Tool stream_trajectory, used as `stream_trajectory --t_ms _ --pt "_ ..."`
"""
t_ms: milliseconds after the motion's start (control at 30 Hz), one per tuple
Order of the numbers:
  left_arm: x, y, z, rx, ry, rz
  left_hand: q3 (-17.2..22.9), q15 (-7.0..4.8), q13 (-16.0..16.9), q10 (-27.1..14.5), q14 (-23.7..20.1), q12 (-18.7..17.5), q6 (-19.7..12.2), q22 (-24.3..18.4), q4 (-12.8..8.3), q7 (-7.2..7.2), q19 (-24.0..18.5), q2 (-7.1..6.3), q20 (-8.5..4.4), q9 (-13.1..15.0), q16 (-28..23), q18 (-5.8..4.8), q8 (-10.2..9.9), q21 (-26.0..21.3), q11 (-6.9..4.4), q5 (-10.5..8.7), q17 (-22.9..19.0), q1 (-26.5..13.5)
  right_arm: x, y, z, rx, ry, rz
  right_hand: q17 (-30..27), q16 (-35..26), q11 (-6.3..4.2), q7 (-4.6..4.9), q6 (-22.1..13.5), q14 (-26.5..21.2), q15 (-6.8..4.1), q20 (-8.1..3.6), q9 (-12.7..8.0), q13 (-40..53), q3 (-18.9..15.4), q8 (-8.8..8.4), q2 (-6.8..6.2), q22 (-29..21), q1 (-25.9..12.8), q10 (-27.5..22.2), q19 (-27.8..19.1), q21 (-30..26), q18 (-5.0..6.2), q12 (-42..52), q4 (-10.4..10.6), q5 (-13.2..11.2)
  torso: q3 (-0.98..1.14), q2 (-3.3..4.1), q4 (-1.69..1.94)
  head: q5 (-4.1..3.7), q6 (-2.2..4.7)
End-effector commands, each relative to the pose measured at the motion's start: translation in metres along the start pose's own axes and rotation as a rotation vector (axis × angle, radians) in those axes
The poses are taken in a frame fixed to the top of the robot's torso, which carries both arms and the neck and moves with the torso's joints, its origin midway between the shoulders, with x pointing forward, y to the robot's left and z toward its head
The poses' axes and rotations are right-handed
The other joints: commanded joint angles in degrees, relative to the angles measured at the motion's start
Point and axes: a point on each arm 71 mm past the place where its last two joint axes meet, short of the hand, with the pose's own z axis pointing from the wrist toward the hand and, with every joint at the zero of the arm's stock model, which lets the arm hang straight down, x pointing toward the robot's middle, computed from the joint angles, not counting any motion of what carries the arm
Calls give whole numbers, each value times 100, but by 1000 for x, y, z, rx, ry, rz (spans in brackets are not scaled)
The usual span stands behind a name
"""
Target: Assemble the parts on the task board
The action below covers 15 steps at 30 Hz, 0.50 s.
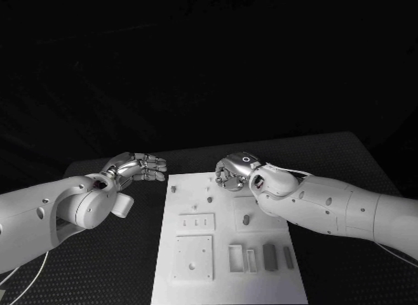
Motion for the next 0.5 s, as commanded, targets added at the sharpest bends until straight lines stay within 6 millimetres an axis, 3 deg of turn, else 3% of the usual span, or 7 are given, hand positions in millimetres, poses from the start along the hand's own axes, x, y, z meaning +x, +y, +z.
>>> stream_trajectory --t_ms 33,500 --pt "3 -2 0 16 3 -1 -18 6 -10 9 50 -34 -37 -8 -9 62 21 -4 -36 9 -35 -26 -18 -29 39 -19 6 -41 -4 5 4 -5 -37 -28 5 24 -12 63 103 -13 -39 -1 10 7 29 -17 -37 123 -43 38 29 19 81 -35 19 34 -5 19 310 -16 18" --pt "12 -7 -2 26 26 -4 -18 6 -11 10 50 -39 -34 -8 -12 63 21 -7 -37 11 -40 -28 -19 -33 39 -20 10 -40 -3 17 19 -14 -49 -38 -1 24 -13 63 104 -14 -40 -1 11 7 44 -24 -43 122 -42 45 32 21 81 -46 16 34 -36 107 432 -59 64"
